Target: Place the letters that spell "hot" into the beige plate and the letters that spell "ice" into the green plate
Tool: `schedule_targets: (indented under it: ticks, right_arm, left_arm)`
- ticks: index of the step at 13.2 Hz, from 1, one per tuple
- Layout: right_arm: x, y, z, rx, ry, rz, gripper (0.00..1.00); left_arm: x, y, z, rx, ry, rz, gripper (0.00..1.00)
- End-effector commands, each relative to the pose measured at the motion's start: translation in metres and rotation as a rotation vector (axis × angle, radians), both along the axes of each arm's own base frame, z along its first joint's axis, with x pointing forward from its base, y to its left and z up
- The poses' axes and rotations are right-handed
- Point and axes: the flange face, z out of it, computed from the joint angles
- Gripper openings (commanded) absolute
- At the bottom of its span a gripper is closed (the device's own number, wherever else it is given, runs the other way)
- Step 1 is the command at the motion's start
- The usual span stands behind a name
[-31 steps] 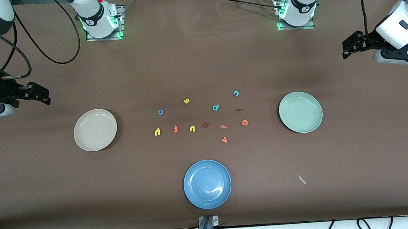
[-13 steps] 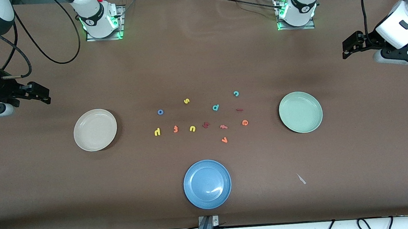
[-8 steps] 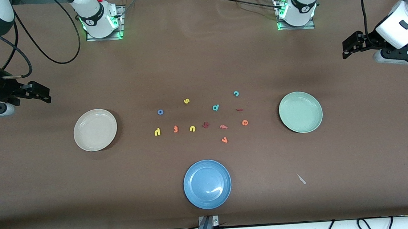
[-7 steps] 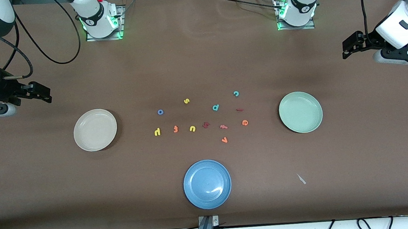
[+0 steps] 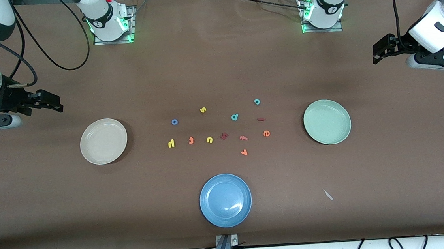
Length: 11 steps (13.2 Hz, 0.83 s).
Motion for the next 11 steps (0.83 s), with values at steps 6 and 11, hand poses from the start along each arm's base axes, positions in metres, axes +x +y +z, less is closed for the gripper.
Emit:
schedule_targets:
  ticks: [6, 11]
  right_arm:
    - [0.001, -0.001, 0.005, -0.013, 0.005, -0.099, 1.0]
    - [0.031, 0.073, -0.095, -0.106, 0.096, 0.049, 1.0]
  left_arm:
    - [0.0, 0.002, 0.005, -0.005, 0.02, -0.019, 1.0]
    - [0.001, 0.001, 0.004, -0.005, 0.023, -0.02, 1.0]
